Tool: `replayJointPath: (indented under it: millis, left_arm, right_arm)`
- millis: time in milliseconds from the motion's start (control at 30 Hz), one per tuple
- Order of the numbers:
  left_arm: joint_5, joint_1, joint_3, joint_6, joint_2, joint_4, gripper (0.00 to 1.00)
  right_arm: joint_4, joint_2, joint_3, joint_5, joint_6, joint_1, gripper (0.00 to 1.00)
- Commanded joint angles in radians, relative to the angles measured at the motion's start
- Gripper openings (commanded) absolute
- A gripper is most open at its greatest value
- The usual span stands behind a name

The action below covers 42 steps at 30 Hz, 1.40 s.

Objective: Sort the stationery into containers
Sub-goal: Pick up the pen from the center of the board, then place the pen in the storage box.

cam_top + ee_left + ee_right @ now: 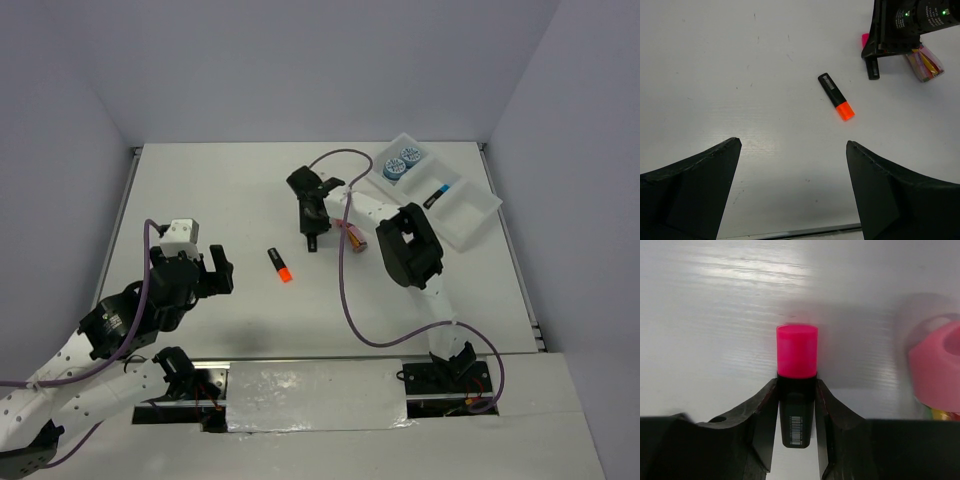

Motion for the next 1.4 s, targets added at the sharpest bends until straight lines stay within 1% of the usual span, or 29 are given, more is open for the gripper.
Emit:
replayJointPath:
  millis: [0,33,100,133,167,233,300,333,367,400,433,467,500,533,567,633,767,933,1000,1033,1233,1300,1333,1367]
  left_arm:
    - [0.005,-0.001,0.013,0.021,-0.013,0.039,0.99]
    - [0.005,-0.001,0.011,0.022,-0.013,0.039,0.99]
    - [0.004,0.000,0.011,0.021,-0.013,0.037,0.99]
    - [0.002,0.000,0.011,0.021,-0.015,0.037,0.99]
    - [0.002,0.000,0.011,0.019,-0.017,0.036,0.99]
    - [0.000,-0.001,0.011,0.018,-0.017,0.036,0.99]
    - [0.000,-0.001,0.011,0.018,-0.020,0.036,0.99]
    - [0.004,-0.003,0.010,0.019,-0.020,0.037,0.99]
    - [0.005,-0.003,0.010,0.021,-0.021,0.039,0.99]
    - [0.007,-0.003,0.010,0.022,-0.021,0.040,0.99]
    - [0.008,-0.003,0.010,0.022,-0.021,0.040,1.00]
    - [0.008,-0.003,0.010,0.022,-0.020,0.040,0.99]
    - [0.010,-0.003,0.010,0.024,-0.018,0.042,0.99]
    - [0.013,-0.001,0.010,0.025,-0.015,0.043,0.99]
    - [0.014,-0.001,0.010,0.027,-0.015,0.043,0.99]
    - [0.011,-0.003,0.010,0.025,-0.009,0.043,0.99]
    - [0.013,-0.003,0.010,0.027,-0.004,0.040,0.99]
    - [0.068,-0.003,-0.001,0.067,-0.027,0.082,0.99]
    - [0.060,-0.003,-0.002,0.064,-0.035,0.080,0.99]
    - [0.057,-0.003,-0.002,0.062,-0.033,0.077,0.99]
    - [0.063,-0.003,0.001,0.067,-0.006,0.080,0.99]
    - [0.069,-0.003,0.002,0.071,0.003,0.082,0.99]
    - [0.071,-0.003,0.004,0.073,0.011,0.082,0.99]
    - [0.071,-0.003,0.004,0.073,0.014,0.080,0.99]
  right_arm:
    - [0.156,-0.067,-0.031,-0.191,-0.057,0.039,0.17]
    - [0.198,-0.090,-0.054,-0.302,-0.086,0.040,0.17]
    - [0.306,-0.185,-0.080,-0.409,-0.126,0.031,0.17]
    - [0.334,-0.216,-0.097,-0.496,-0.134,0.022,0.17]
    - [0.358,-0.281,-0.105,-0.536,-0.137,0.011,0.17]
    - [0.378,-0.338,-0.123,-0.575,-0.125,-0.050,0.17]
    - [0.318,-0.398,-0.128,-0.523,-0.090,-0.121,0.17]
    - [0.283,-0.409,-0.129,-0.430,-0.082,-0.195,0.17]
    - [0.199,-0.421,-0.125,-0.367,-0.068,-0.234,0.18]
    - [0.156,-0.420,-0.120,-0.299,-0.062,-0.272,0.17]
    - [0.111,-0.417,-0.105,-0.229,-0.051,-0.347,0.17]
    - [0.070,-0.412,-0.097,-0.104,-0.038,-0.381,0.18]
    - [0.037,-0.412,-0.099,-0.069,-0.027,-0.417,0.18]
    - [0.028,-0.415,-0.111,-0.037,-0.019,-0.481,0.17]
    - [0.025,-0.418,-0.118,0.005,-0.010,-0.510,0.18]
    - [0.028,-0.423,-0.129,0.034,-0.007,-0.581,0.18]
    - [0.066,-0.385,-0.103,0.030,-0.076,-0.642,0.20]
    - [0.026,-0.285,-0.019,0.033,-0.105,-0.661,0.22]
    - [0.014,-0.264,0.004,0.045,-0.091,-0.664,0.24]
    - [0.007,-0.242,0.016,0.045,-0.084,-0.696,0.25]
    - [-0.003,-0.185,0.064,0.036,-0.076,-0.727,0.28]
    - [-0.015,-0.171,0.087,0.043,-0.082,-0.728,0.34]
    - [-0.032,-0.156,0.108,0.047,-0.090,-0.728,0.45]
    - [-0.039,-0.150,0.118,0.048,-0.091,-0.728,0.53]
